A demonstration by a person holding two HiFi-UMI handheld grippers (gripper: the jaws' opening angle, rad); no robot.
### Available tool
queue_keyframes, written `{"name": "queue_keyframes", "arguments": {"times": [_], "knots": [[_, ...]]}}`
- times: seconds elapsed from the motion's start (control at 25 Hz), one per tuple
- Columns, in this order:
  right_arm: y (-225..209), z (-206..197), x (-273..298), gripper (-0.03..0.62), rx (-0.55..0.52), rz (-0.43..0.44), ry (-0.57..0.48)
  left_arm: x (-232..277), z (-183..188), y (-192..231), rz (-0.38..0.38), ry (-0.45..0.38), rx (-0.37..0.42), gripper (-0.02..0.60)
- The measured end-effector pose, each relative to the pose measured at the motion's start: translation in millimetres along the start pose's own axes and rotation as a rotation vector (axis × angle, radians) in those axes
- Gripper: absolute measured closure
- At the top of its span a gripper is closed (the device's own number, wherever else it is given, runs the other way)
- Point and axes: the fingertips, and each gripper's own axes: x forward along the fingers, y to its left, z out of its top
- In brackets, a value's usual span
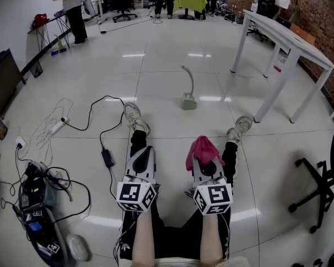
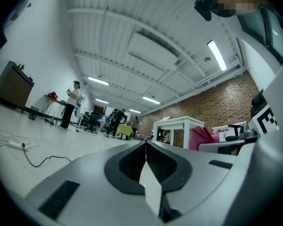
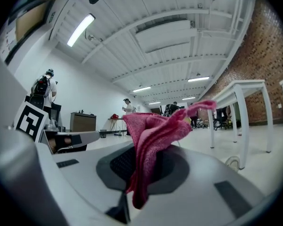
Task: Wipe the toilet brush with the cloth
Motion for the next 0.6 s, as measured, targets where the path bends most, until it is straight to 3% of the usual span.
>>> {"name": "queue_keyframes", "arguments": {"times": [0.36,0.6], "knots": [[-7.6,6.1,1.5,0.562,-0.003,-0.005,-0.009,-6.4,10.9,11.3,0.025,-0.036,-0.01,0.577],[-26.4,7.8,-2.1,0.562,-0.001,-0.005,-0.01,2.3,8.4,-6.4,0.01,-0.026,0.013,0.577]]}}
